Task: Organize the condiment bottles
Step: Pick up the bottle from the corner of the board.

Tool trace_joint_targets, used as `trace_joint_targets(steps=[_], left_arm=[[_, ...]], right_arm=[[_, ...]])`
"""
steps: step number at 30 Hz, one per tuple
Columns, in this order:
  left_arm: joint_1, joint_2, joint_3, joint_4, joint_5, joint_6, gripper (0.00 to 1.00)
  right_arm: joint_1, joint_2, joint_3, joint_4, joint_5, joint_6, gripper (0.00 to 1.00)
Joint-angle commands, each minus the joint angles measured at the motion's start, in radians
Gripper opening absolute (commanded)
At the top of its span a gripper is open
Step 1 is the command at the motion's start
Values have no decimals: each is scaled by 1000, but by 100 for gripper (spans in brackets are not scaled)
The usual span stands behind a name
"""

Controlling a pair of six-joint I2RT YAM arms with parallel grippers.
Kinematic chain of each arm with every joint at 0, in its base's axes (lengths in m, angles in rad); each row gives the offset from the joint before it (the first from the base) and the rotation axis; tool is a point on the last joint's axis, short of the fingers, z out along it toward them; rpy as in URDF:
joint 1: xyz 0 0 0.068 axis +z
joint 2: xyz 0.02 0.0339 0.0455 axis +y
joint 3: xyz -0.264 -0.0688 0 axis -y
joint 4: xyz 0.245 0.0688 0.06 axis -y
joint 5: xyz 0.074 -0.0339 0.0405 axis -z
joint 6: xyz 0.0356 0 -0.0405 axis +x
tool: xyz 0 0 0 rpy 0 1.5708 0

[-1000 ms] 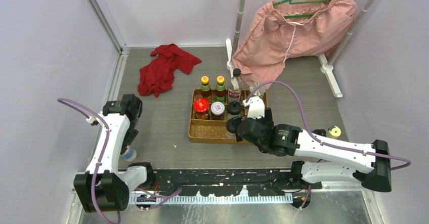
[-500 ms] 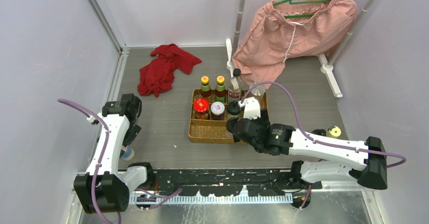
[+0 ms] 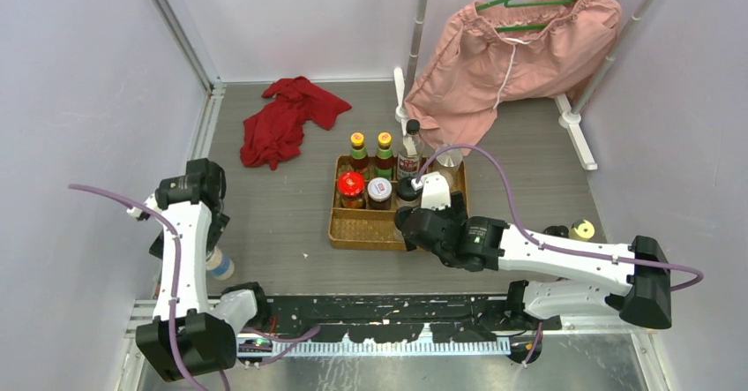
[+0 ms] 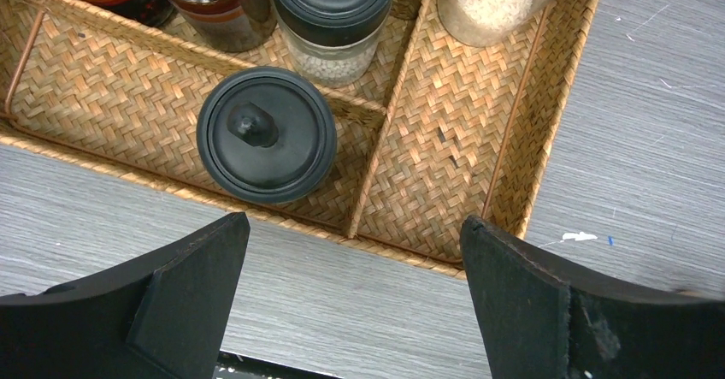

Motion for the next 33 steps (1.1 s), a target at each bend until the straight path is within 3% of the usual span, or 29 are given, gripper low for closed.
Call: trace_joint_targets(steps=[1, 18, 33], left_arm=[[41, -5, -2, 32, 25, 61, 96], [222, -18, -36, 182, 169, 233, 98], [276, -3, -34, 251, 217, 312, 96]], right_arm=[[1, -26, -7, 6, 18, -6, 100], [1, -25, -45, 14, 6, 7, 100], [0, -26, -70, 29, 5, 11, 100]])
